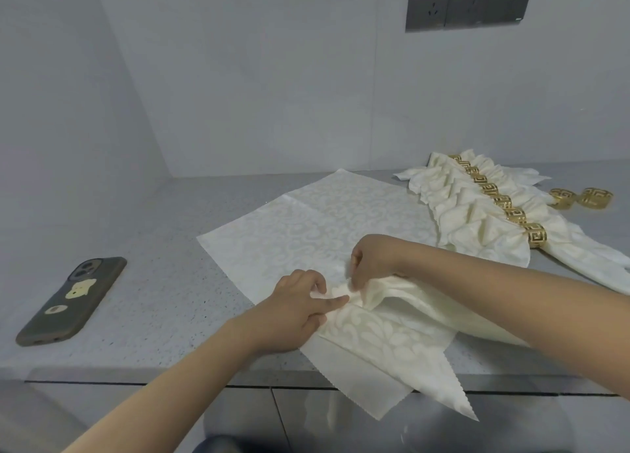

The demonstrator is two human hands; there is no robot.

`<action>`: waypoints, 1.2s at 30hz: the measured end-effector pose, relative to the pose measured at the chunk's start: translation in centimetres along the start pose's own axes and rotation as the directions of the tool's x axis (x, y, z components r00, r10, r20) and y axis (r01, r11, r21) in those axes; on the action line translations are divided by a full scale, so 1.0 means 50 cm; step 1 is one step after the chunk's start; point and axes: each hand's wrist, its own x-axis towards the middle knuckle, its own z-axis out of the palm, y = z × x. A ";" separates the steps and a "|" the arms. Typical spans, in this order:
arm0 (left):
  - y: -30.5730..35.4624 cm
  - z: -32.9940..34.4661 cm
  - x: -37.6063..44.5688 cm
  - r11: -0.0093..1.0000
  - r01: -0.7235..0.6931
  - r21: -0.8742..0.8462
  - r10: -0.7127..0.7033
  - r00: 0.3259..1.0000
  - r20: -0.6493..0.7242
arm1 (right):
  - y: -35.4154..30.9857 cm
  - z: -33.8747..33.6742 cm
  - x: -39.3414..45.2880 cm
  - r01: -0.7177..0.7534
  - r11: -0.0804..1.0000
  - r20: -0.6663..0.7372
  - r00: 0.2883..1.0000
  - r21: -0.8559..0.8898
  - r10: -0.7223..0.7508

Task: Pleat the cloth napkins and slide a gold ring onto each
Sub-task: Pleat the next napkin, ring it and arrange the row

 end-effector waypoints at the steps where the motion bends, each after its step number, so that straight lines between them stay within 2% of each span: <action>1: 0.001 0.001 0.002 0.999 0.016 -0.038 -0.017 1.000 -0.007 | -0.003 -0.003 0.001 -0.035 0.998 0.013 0.999 0.046 0.035; 3: 0.004 0.004 0.004 0.989 0.054 -0.138 -0.061 0.997 -0.042 | -0.003 -0.007 0.004 -0.095 0.982 0.079 0.993 0.165 0.083; 5: 0.006 -0.001 -0.001 0.934 0.141 -0.329 -0.166 0.985 -0.050 | -0.005 -0.005 0.003 -0.125 0.946 0.170 0.983 0.299 0.076; 8: 0.003 -0.018 -0.009 0.819 0.208 -0.535 -0.252 0.968 -0.010 | -0.003 0.010 -0.006 -0.169 0.821 0.301 0.954 0.545 -0.004; 11: 0.017 -0.057 -0.005 0.722 0.311 -0.619 -0.308 0.944 0.115 | 0.010 0.023 -0.017 -0.114 0.785 0.320 0.941 0.609 -0.112; 14: 0.022 -0.086 0.010 0.734 0.403 -0.547 -0.327 0.915 0.235 | 0.014 0.042 -0.031 0.060 0.828 0.170 0.968 0.558 -0.185; 18: 0.018 -0.090 0.023 0.836 0.369 -0.407 -0.268 0.920 0.286 | 0.013 0.078 -0.026 0.210 0.920 -0.091 0.978 0.331 -0.190; 21: 0.008 -0.095 0.020 0.883 0.360 -0.302 -0.272 0.916 0.295 | 0.020 0.087 -0.016 0.236 0.961 -0.202 0.958 0.143 -0.205; 24: 0.000 -0.095 0.015 0.897 0.342 -0.279 -0.261 0.921 0.289 | 0.024 0.090 -0.013 0.189 0.981 -0.212 0.961 0.042 -0.176; 26: -0.005 -0.090 0.014 0.879 0.341 -0.333 -0.268 0.932 0.246 | 0.025 0.093 -0.011 0.174 0.985 -0.231 0.957 -0.020 -0.174; 29: 0.002 -0.074 0.009 0.852 0.325 -0.411 -0.308 0.945 0.108 | 0.040 0.100 -0.010 0.194 0.980 -0.293 0.936 -0.034 -0.195; 33: 0.022 -0.054 -0.007 0.919 0.254 -0.302 -0.282 0.958 -0.051 | 0.061 0.132 -0.016 0.204 0.978 -0.442 0.873 -0.053 -0.206; 36: 0.035 -0.023 -0.018 0.977 0.175 -0.125 -0.183 0.981 -0.059 | 0.071 0.147 -0.019 0.253 0.967 -0.507 0.833 -0.011 -0.223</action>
